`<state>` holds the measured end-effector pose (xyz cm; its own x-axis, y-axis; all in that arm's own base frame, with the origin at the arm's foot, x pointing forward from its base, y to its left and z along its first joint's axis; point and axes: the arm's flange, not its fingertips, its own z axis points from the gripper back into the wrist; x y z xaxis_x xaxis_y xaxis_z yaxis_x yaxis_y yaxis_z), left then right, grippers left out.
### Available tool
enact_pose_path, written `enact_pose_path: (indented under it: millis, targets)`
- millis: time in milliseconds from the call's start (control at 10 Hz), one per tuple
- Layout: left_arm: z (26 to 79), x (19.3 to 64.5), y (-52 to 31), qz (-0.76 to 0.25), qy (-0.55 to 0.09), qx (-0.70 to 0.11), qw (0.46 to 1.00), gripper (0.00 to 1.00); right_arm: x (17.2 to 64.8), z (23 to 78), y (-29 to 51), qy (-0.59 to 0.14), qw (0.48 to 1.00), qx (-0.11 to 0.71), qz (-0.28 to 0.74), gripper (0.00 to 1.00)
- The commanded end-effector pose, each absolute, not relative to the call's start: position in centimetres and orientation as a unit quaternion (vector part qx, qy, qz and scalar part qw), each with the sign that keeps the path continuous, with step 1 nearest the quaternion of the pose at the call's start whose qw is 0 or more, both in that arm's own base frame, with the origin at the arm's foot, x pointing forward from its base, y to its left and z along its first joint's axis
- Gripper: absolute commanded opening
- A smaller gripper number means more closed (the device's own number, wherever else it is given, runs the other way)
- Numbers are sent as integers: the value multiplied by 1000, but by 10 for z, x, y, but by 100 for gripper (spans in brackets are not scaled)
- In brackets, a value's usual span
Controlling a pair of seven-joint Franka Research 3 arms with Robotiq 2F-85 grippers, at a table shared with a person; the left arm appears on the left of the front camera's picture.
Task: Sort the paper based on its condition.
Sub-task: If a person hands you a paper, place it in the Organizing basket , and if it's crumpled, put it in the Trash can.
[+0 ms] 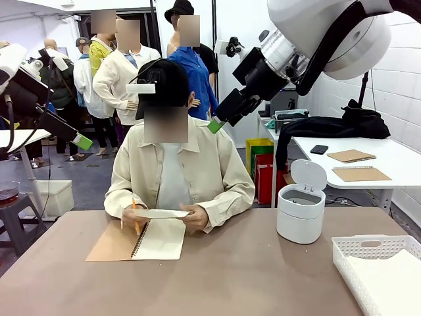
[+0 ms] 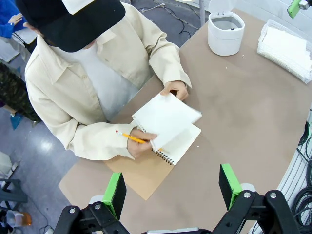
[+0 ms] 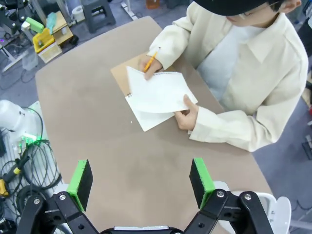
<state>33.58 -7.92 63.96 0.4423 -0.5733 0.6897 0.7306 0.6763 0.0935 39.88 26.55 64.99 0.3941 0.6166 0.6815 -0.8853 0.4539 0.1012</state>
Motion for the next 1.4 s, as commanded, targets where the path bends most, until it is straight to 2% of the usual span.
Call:
enact_pose_path:
  millis: [0, 1300]
  targets:
    - [640, 336, -80, -386, -360, -112, 842, 100, 400, 650, 265, -291, 802, 231, 467, 100]
    - [640, 336, -80, -386, -360, -112, 842, 100, 400, 650, 265, -291, 802, 231, 467, 100]
